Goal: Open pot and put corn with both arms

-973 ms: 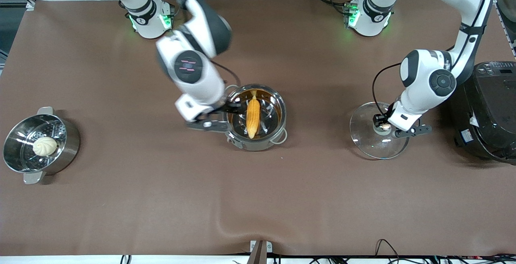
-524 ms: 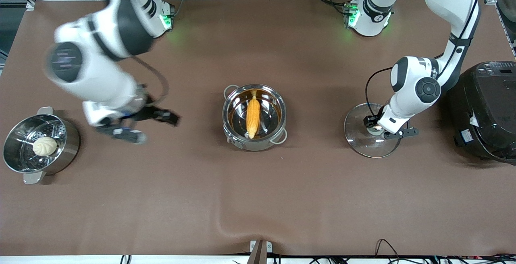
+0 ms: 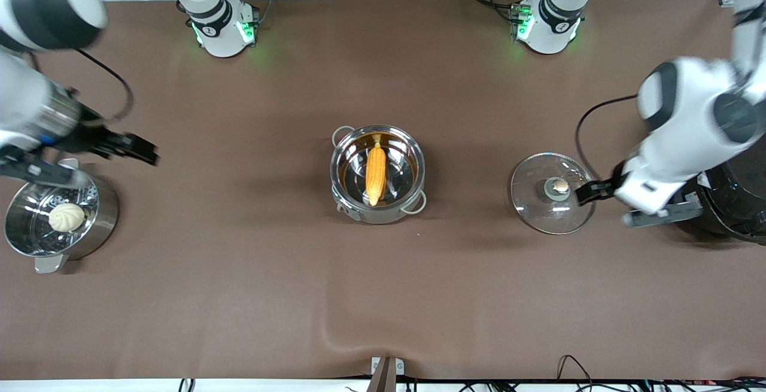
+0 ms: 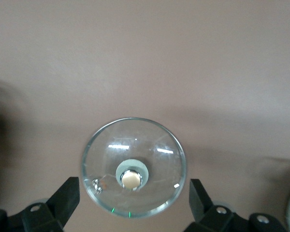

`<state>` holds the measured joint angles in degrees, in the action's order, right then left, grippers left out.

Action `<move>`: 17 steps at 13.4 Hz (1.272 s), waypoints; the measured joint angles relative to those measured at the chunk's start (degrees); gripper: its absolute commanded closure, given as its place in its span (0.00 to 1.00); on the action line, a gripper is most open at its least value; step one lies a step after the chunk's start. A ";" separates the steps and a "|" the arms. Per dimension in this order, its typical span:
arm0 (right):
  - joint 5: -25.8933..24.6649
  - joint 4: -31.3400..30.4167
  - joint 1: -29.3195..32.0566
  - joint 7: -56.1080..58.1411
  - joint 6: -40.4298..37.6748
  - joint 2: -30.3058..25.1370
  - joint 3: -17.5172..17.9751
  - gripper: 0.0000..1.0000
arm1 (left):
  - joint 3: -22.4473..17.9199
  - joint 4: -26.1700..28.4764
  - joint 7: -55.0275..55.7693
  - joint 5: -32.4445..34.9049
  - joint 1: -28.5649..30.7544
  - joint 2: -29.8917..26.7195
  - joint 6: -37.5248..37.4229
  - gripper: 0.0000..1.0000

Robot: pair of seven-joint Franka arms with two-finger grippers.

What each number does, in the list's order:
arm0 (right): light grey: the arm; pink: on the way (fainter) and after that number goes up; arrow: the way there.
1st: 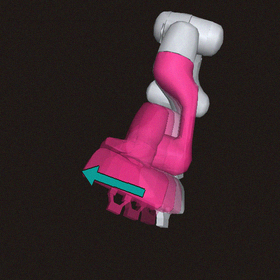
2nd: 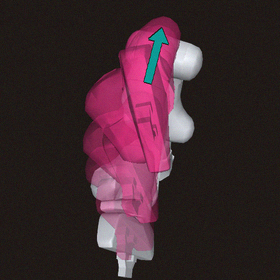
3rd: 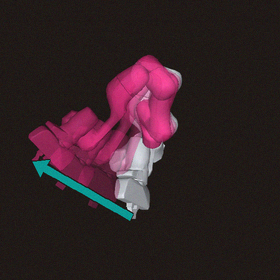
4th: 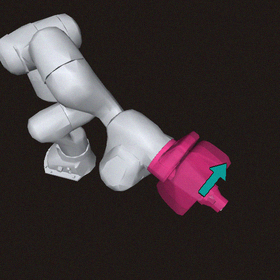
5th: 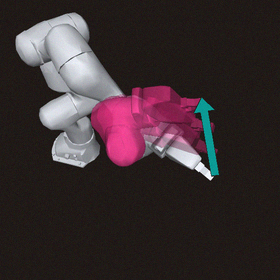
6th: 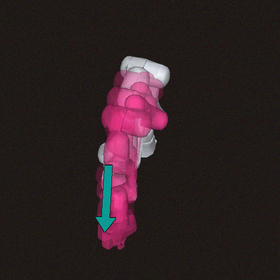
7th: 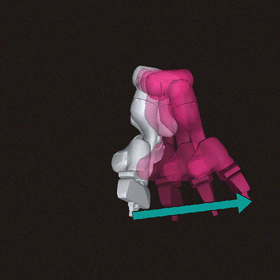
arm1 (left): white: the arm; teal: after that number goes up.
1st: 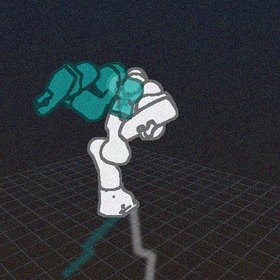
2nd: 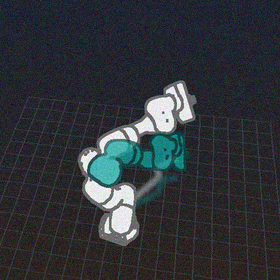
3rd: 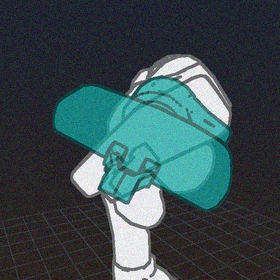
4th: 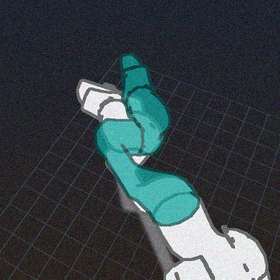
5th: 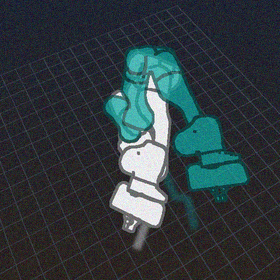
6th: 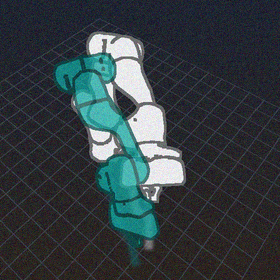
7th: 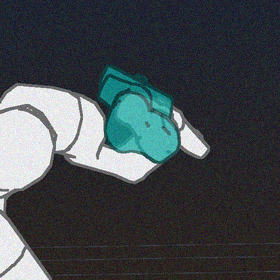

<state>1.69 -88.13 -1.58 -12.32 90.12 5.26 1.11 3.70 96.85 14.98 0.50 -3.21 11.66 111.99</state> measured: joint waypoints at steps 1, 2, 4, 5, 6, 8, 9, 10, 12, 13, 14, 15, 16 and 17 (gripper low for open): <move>0.00 1.86 1.53 0.73 -3.62 -0.73 0.00 0.00 | 0.00 -3.69 0.00 0.00 0.00 -1.28 -4.16 0.00; 0.00 4.04 2.53 1.19 -6.50 -0.94 0.00 0.00 | -0.04 -6.56 0.00 0.00 0.02 -2.50 -8.22 0.00; -0.02 6.02 3.44 3.13 -8.19 -0.94 0.05 0.00 | -0.07 -10.79 0.00 0.00 0.03 -4.58 -17.16 0.00; -0.15 6.06 3.88 4.65 -8.03 -0.88 0.05 0.00 | -0.10 -12.01 0.00 0.00 0.10 -5.77 -19.98 0.00; -0.27 6.06 4.44 5.58 -7.68 -0.77 0.05 0.00 | -0.13 -12.64 0.00 0.00 0.43 -7.14 -21.72 0.00; -0.27 6.05 5.35 6.45 -7.52 -0.66 0.05 0.00 | -0.35 -12.79 0.00 0.00 1.61 -9.24 -23.51 0.00; -0.27 5.89 5.42 6.53 -7.37 -0.63 0.05 0.00 | -0.39 -12.78 0.00 0.00 2.06 -9.65 -23.87 0.00; -0.27 5.51 5.44 6.63 -6.73 -0.60 0.08 0.00 | -0.39 -12.78 0.00 0.00 2.46 -9.74 -24.37 0.00; -0.27 4.67 5.78 7.29 -5.40 -0.57 0.07 0.00 | -0.39 -12.81 0.00 0.00 2.82 -9.74 -26.03 0.00; -0.27 4.56 5.99 7.41 -5.27 -0.55 0.07 0.00 | -0.37 -12.97 0.00 0.00 2.82 -9.74 -26.73 0.00; -0.30 4.59 6.15 7.49 -5.15 -0.54 0.07 0.00 | -0.36 -13.25 0.00 0.00 2.82 -9.75 -27.02 0.00; -0.35 4.72 6.25 7.55 -4.98 -0.54 0.07 0.00 | -0.37 -13.53 0.00 0.00 2.83 -9.75 -27.27 0.00; -0.38 4.92 6.28 7.58 -4.87 -0.55 0.07 0.00 | -0.38 -13.62 -0.01 0.00 2.86 -9.75 -27.49 0.00; -0.39 5.09 6.28 7.58 -4.87 -0.55 0.10 0.00 | -0.38 -13.62 -0.03 0.00 2.86 -9.73 -27.64 0.00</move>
<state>1.29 -83.05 4.70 -4.74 85.25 4.71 1.21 3.32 83.22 14.95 0.50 -0.35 1.93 84.35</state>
